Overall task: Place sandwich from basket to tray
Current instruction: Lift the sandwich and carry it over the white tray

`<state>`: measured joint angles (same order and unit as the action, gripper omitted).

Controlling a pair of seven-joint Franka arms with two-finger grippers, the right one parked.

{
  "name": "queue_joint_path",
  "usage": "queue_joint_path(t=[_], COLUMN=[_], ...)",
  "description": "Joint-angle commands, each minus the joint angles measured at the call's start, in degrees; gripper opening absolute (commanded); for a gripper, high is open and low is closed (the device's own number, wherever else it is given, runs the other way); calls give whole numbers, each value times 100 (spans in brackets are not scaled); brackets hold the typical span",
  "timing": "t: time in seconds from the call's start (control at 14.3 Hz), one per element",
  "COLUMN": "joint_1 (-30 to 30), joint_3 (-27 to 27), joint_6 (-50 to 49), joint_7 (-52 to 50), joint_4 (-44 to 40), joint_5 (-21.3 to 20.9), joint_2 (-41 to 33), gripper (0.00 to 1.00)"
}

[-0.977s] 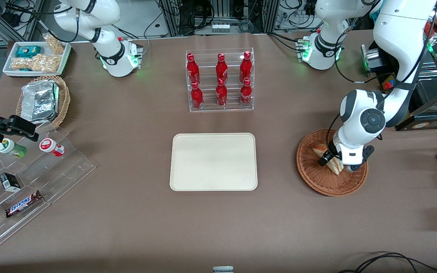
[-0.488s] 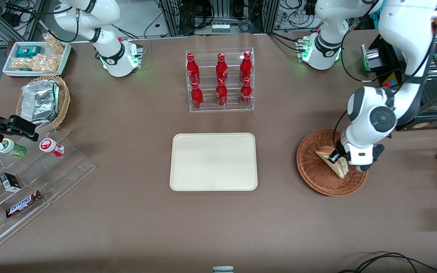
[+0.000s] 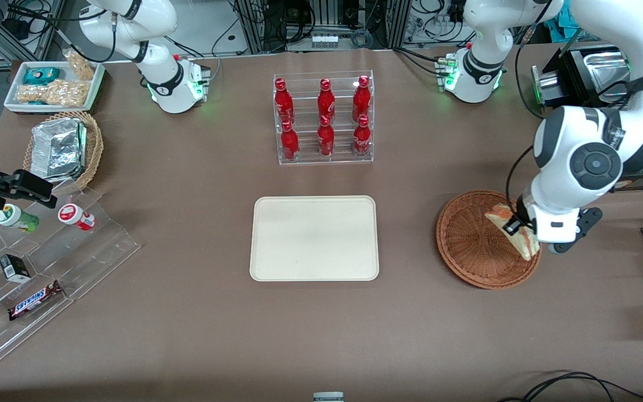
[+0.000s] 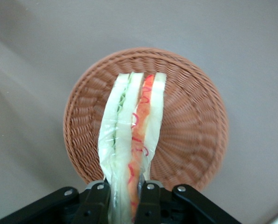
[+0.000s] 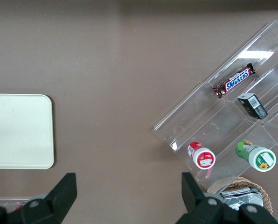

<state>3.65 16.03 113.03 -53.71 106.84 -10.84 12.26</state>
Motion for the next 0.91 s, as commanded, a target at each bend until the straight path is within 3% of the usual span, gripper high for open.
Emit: queue_joint_path(t=[0.0, 0.42, 0.7, 0.84], joint_1=[-714, -2577, -3351, -3625], joint_3=[-4, 67, 102, 93], joint_6=[-194, -185, -132, -150], joint_7=[342, 187, 212, 168], joint_4=[-479, -2472, -3378, -3967], joint_5=[-24, 47, 38, 30], joint_2=[389, 2225, 3131, 3623], gripper=[8, 10, 22, 22])
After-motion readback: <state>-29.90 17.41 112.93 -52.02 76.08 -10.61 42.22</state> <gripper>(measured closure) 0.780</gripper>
